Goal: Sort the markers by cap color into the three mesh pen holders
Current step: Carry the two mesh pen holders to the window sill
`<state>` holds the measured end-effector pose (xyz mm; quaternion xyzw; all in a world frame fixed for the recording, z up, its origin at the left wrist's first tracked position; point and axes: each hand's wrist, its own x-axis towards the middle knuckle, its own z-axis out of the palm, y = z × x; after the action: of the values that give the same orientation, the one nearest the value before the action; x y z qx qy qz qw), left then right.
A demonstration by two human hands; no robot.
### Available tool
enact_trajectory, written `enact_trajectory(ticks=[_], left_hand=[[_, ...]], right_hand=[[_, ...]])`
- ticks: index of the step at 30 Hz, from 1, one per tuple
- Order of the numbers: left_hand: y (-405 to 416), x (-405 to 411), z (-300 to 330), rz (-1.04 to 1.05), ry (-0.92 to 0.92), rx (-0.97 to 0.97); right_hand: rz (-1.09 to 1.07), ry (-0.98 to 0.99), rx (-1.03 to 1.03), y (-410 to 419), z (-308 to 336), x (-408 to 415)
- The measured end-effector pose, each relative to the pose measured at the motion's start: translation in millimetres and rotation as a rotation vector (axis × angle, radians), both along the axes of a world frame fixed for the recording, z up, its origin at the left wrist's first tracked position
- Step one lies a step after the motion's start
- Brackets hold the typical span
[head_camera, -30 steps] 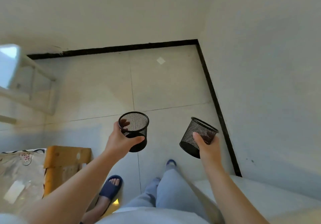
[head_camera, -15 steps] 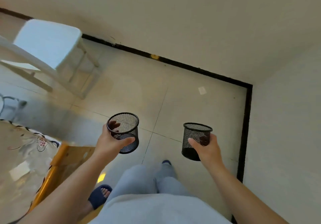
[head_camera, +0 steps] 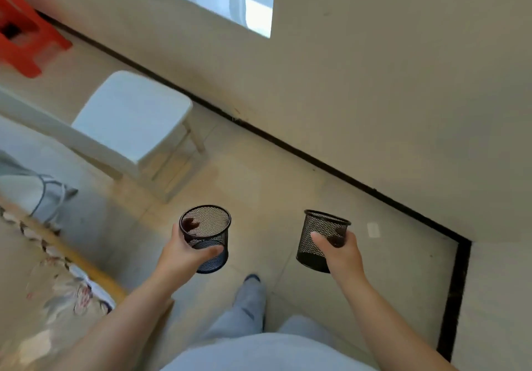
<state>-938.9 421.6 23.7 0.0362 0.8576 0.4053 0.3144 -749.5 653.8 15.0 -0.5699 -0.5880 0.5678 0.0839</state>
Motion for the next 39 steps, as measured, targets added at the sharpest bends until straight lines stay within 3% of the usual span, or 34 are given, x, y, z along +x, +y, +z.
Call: enact_trajectory(ticks=[5, 15, 24, 39], left_hand=[[47.9, -87.7, 15.8, -0.024, 0.046, 0.010], [135.0, -240.0, 3.1, 0.185, 0.014, 0.037], [209.0, -391.0, 27.2, 0.342, 0.036, 0.074], [289.1, -639.6, 23.7, 0.133, 0.012, 0.068]], right_hand=[[0.033, 0.044, -0.059, 29.4, 8.3, -98.2], [0.235, 0.065, -0.052, 146.3, -1.7, -301.3], [0.361, 0.092, -0.014, 243.5, 38.3, -504.2], [0.239, 0.005, 0.031, 289.0, 34.7, -698.4]])
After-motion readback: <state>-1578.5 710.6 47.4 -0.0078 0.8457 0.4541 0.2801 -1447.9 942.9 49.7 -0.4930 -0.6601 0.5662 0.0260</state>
